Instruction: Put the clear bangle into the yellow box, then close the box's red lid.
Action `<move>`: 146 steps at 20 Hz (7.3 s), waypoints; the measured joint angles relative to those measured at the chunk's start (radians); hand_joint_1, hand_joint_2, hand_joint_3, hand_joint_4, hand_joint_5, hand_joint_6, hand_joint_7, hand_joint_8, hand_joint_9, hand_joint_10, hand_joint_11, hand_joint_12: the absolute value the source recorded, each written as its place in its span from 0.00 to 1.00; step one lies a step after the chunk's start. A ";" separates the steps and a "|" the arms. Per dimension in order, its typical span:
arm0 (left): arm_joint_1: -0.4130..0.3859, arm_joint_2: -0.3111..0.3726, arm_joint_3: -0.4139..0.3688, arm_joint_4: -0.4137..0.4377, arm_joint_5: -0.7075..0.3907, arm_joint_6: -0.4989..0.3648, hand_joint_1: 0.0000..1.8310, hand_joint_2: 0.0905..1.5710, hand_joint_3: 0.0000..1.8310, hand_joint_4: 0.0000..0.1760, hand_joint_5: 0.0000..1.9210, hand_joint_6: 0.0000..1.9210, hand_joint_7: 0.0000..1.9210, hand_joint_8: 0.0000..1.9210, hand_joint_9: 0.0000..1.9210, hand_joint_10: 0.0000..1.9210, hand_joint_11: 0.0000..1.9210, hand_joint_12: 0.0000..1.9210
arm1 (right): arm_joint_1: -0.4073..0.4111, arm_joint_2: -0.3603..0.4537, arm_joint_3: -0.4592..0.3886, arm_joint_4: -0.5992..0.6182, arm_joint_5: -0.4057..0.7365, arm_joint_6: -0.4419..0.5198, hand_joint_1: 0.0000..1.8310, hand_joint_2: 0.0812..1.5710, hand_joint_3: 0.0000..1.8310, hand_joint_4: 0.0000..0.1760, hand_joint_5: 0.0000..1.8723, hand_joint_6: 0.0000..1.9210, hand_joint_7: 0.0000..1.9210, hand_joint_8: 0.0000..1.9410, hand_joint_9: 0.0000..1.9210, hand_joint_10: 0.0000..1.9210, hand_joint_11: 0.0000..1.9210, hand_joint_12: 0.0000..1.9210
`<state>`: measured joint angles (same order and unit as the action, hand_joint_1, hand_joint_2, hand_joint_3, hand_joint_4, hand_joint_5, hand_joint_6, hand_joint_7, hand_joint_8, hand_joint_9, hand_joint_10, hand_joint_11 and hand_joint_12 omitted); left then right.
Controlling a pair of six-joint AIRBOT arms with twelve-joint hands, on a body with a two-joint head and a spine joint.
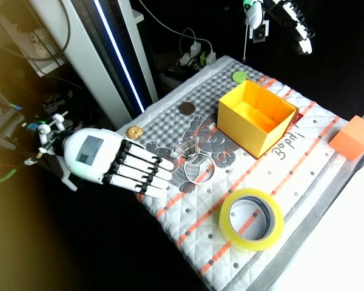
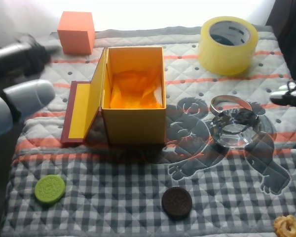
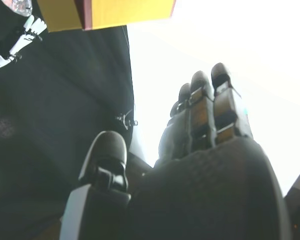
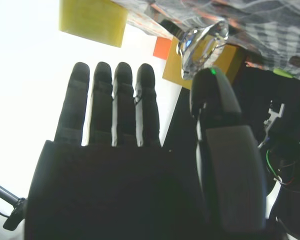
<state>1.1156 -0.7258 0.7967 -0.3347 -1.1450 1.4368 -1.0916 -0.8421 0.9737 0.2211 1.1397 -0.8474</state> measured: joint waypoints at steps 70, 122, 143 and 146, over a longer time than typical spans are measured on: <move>-0.143 -0.091 0.105 0.015 0.143 0.000 0.24 0.75 0.00 0.75 0.20 0.00 0.23 0.00 0.24 0.00 0.00 0.44 | 0.713 -0.464 0.249 -0.246 -0.349 -0.003 0.69 0.68 0.00 0.00 0.48 0.50 0.61 0.43 0.74 0.03 0.62 0.40; 0.061 -0.080 0.054 0.090 0.284 -0.184 0.14 0.85 0.00 0.00 0.16 0.00 0.17 0.00 0.19 0.00 0.10 0.34 | 0.375 -0.046 0.046 -0.142 0.028 0.000 0.13 0.75 0.00 0.99 0.09 0.00 0.06 0.00 0.02 0.00 0.01 0.00; -0.026 -0.133 0.132 0.069 0.333 -0.193 0.19 0.83 0.00 0.00 0.19 0.00 0.21 0.00 0.21 0.00 0.11 0.31 | 0.342 -0.051 0.038 -0.117 0.028 0.001 0.11 0.80 0.00 0.77 0.07 0.00 0.07 0.00 0.03 0.00 0.00 0.00; -0.027 -0.132 0.143 0.012 0.257 -0.193 0.15 0.85 0.00 0.00 0.16 0.00 0.20 0.00 0.21 0.00 0.07 0.30 | 0.339 -0.050 0.038 -0.113 0.033 0.002 0.09 0.81 0.00 0.69 0.06 0.00 0.07 0.00 0.03 0.00 0.00 0.00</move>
<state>1.0882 -0.8574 0.9394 -0.3229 -0.8879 1.2442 -0.7528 -0.8917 1.0119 0.1078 1.1728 -0.8459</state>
